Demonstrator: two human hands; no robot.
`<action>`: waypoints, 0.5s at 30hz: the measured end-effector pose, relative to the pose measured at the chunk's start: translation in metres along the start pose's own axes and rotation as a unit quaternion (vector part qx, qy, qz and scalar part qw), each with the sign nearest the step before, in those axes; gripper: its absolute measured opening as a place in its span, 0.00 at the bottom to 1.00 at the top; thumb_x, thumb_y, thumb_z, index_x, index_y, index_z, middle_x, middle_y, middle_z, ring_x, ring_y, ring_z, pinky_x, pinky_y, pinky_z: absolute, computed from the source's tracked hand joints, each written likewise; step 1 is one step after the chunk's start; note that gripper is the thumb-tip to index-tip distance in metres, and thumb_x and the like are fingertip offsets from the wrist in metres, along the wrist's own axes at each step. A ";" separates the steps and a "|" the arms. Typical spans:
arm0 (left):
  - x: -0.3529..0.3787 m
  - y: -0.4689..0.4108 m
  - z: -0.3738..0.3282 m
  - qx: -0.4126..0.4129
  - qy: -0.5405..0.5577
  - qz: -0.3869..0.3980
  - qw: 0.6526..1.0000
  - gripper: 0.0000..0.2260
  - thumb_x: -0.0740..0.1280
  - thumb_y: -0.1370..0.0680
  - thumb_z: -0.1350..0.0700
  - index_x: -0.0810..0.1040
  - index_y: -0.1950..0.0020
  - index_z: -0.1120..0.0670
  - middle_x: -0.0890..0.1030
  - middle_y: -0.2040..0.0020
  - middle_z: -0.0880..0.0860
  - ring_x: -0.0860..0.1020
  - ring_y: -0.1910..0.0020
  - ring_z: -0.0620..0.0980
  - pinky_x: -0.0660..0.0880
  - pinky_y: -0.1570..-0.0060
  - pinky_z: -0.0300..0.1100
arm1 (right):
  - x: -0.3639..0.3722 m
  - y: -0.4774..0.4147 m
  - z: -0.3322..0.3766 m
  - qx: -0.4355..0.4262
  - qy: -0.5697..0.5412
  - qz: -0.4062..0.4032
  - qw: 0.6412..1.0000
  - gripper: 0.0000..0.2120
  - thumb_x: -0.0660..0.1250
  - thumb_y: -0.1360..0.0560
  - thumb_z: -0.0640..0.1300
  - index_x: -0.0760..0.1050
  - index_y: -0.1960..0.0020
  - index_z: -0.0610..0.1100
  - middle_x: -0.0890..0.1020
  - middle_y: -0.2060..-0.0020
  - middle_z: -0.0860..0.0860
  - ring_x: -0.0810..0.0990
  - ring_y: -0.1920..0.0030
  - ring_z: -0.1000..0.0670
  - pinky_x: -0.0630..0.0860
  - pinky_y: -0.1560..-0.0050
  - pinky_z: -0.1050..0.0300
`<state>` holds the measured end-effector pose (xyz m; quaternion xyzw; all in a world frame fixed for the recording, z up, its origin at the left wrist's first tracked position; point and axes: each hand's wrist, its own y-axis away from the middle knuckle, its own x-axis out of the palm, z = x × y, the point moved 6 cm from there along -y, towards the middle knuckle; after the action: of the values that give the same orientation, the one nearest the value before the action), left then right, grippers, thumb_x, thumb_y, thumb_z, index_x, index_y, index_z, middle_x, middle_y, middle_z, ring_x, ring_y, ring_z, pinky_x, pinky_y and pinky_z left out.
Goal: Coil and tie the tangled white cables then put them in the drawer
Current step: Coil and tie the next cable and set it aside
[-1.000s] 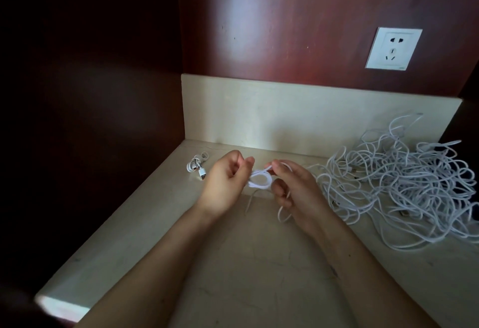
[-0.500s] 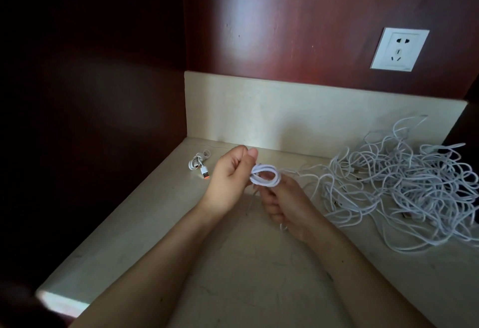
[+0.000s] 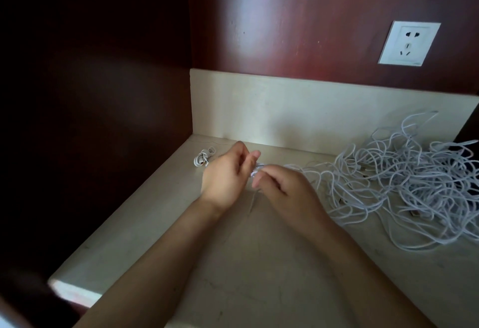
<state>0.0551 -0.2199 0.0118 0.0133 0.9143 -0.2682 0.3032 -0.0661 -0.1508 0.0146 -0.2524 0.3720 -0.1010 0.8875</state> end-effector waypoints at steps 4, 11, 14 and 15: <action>0.016 0.004 -0.009 0.036 0.047 0.056 0.997 0.15 0.61 0.21 0.43 0.66 0.64 0.48 0.72 0.70 0.48 0.69 0.68 0.47 0.66 0.64 0.44 | -0.018 -0.001 -0.013 0.024 0.026 -0.094 0.995 0.12 0.55 0.24 0.53 0.72 0.61 0.51 0.75 0.64 0.55 0.74 0.60 0.52 0.71 0.58 0.50; 0.025 0.014 -0.018 0.072 0.177 0.089 0.978 0.15 0.57 0.20 0.45 0.63 0.63 0.49 0.66 0.70 0.43 0.65 0.68 0.45 0.67 0.64 0.47 | -0.011 0.002 -0.023 0.063 -0.055 -0.143 0.986 0.15 0.54 0.22 0.52 0.71 0.59 0.44 0.75 0.67 0.52 0.75 0.63 0.49 0.74 0.59 0.44; 0.030 0.017 -0.022 0.072 0.274 0.151 0.947 0.12 0.58 0.17 0.52 0.66 0.60 0.53 0.69 0.68 0.43 0.66 0.68 0.43 0.66 0.65 0.37 | -0.015 -0.001 -0.021 0.052 -0.075 -0.155 0.984 0.12 0.56 0.22 0.49 0.71 0.61 0.44 0.73 0.69 0.54 0.72 0.66 0.54 0.71 0.60 0.50; 0.032 0.018 -0.024 0.071 0.314 0.177 0.930 0.11 0.57 0.17 0.54 0.67 0.58 0.54 0.71 0.67 0.46 0.66 0.68 0.43 0.66 0.66 0.35 | -0.018 -0.002 -0.022 0.053 -0.085 -0.163 0.981 0.12 0.56 0.22 0.48 0.72 0.61 0.45 0.73 0.69 0.54 0.72 0.66 0.55 0.70 0.61 0.52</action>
<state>0.0194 -0.1972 0.0017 0.2800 0.9241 -0.2568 0.0414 -0.0943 -0.1540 0.0139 -0.2696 0.2430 -0.2426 0.8997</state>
